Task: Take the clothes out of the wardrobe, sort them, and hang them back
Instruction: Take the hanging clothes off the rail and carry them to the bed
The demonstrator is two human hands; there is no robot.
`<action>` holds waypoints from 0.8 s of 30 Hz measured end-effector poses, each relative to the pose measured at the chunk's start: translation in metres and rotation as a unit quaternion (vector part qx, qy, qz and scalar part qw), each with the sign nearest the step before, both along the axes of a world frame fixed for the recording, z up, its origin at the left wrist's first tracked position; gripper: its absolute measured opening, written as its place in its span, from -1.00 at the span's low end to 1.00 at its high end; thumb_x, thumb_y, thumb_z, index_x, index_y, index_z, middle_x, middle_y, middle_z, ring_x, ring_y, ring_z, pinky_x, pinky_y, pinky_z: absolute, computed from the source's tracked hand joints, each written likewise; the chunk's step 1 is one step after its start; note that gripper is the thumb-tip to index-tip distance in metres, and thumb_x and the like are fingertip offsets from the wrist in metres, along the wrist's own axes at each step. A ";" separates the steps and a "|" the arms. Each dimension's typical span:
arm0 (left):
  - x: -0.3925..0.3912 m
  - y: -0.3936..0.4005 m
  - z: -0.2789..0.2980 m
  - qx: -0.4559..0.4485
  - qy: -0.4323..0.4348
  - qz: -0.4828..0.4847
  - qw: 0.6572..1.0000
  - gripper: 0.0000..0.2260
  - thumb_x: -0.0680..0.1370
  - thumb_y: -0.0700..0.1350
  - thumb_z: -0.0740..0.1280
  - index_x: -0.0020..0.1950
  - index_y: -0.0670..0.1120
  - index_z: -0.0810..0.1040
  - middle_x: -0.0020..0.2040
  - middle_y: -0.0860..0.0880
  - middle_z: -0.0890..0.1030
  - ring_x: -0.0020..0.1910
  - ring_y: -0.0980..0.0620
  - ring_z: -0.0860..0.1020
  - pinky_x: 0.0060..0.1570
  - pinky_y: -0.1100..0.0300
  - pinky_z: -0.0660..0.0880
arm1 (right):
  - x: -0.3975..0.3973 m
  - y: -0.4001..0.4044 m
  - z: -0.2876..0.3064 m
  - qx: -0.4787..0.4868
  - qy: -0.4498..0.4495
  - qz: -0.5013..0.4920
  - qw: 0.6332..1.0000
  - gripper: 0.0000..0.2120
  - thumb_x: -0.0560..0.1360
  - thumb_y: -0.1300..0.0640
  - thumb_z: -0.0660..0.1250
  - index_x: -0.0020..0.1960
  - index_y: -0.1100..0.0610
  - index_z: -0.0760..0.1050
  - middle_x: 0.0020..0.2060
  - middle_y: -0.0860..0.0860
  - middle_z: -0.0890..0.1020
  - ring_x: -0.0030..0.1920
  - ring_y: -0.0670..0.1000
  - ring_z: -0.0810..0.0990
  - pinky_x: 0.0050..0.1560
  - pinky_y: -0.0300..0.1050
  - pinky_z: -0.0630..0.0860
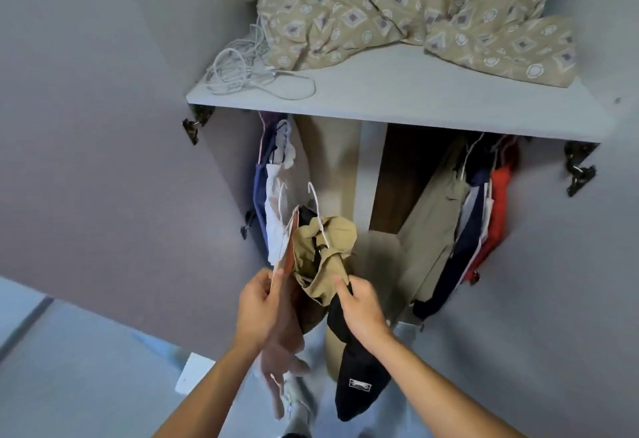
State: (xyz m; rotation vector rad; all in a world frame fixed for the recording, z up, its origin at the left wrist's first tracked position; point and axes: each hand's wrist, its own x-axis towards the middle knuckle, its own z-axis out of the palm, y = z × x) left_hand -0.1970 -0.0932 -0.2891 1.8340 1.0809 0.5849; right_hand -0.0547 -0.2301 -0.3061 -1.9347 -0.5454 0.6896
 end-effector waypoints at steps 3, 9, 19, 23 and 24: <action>-0.059 -0.016 -0.011 -0.009 0.026 0.034 0.999 -0.57 0.70 0.17 0.25 -0.25 -0.08 0.37 -0.50 0.14 0.31 -0.49 0.12 0.25 -0.40 0.11 0.26 | -0.042 -0.006 -0.013 -0.029 -0.008 0.059 0.998 -0.63 0.62 -0.24 0.19 -0.33 -0.20 0.44 -0.52 -0.17 0.42 -0.40 -0.04 0.41 -0.28 0.05 0.34; -0.192 -0.052 -0.032 -0.010 0.033 0.143 0.989 -0.56 0.67 0.13 0.30 -0.30 -0.06 0.30 -0.46 0.14 0.27 -0.44 0.13 0.23 -0.39 0.17 0.22 | -0.139 -0.005 -0.025 -0.024 0.014 0.172 0.985 -0.54 0.68 -0.07 0.26 -0.40 -0.09 0.34 -0.52 -0.15 0.38 -0.42 -0.12 0.37 -0.28 -0.03 0.33; -0.396 -0.111 -0.060 -0.037 0.044 0.242 0.968 -0.56 0.65 0.11 0.33 -0.35 0.04 0.27 -0.48 0.13 0.27 -0.44 0.14 0.22 -0.38 0.17 0.16 | -0.324 -0.025 -0.045 -0.084 -0.023 0.313 0.946 -0.51 0.67 -0.01 0.29 -0.42 -0.02 0.30 -0.56 -0.12 0.40 -0.46 -0.11 0.41 -0.39 -0.23 0.26; -0.481 -0.109 -0.076 -0.027 0.041 0.290 0.956 -0.52 0.67 0.20 0.29 -0.34 0.04 0.22 -0.43 0.13 0.24 -0.40 0.15 0.23 -0.36 0.06 0.22 | -0.398 -0.009 -0.054 -0.101 -0.003 0.362 0.927 -0.55 0.66 -0.04 0.27 -0.37 0.04 0.34 -0.53 -0.13 0.40 -0.44 -0.13 0.38 -0.33 -0.12 0.29; -0.501 -0.107 -0.078 -0.024 0.037 0.303 0.952 -0.52 0.67 0.23 0.28 -0.33 0.05 0.22 -0.42 0.13 0.23 -0.39 0.15 0.22 -0.36 0.04 0.23 | -0.418 0.001 -0.050 -0.101 0.009 0.375 0.921 -0.55 0.68 0.00 0.27 -0.37 0.00 0.31 -0.54 -0.16 0.39 -0.44 -0.14 0.37 -0.34 -0.18 0.26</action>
